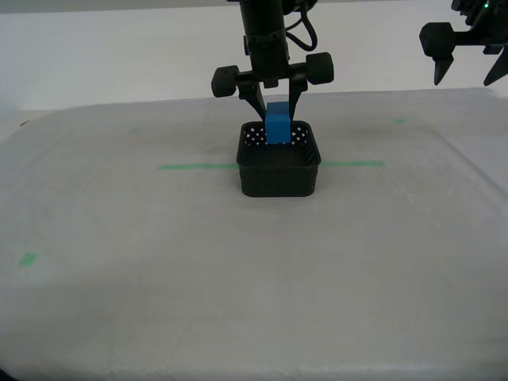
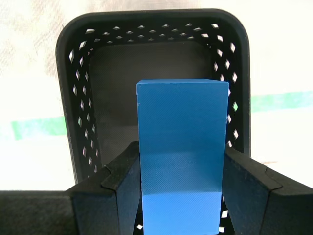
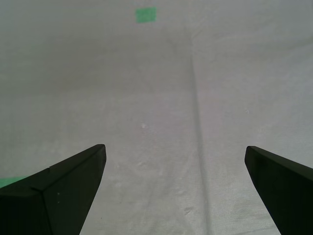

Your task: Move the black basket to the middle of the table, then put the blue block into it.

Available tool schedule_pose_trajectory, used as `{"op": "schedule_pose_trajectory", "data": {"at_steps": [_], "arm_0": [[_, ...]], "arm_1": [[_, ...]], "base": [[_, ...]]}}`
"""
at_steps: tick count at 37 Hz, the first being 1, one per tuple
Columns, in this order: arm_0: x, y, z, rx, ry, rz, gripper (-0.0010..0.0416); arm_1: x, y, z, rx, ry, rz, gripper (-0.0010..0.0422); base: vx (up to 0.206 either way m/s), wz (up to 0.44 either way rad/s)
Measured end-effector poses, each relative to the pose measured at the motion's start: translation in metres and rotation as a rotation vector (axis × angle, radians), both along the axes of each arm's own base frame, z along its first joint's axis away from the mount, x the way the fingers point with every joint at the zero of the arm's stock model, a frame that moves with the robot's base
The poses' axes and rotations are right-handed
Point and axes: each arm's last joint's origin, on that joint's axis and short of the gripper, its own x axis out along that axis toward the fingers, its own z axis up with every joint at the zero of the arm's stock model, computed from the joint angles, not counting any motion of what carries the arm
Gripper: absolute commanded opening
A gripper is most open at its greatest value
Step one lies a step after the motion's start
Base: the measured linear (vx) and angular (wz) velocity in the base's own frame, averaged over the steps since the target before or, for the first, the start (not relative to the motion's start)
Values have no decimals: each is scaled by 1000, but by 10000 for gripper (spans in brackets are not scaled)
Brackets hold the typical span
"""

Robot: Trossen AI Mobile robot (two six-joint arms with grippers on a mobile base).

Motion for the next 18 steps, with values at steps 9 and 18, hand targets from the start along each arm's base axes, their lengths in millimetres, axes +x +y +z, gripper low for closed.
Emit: {"op": "schedule_pose_trajectory", "data": {"at_steps": [9, 18], "arm_0": [[0, 0, 0, 0, 0, -1, 399], [0, 0, 0, 0, 0, -1, 399]], "arm_1": [[0, 0, 0, 1, 2, 10, 261], [-2, 2, 0, 14, 20, 15, 397]], "base": [[0, 0], [0, 0]]}}
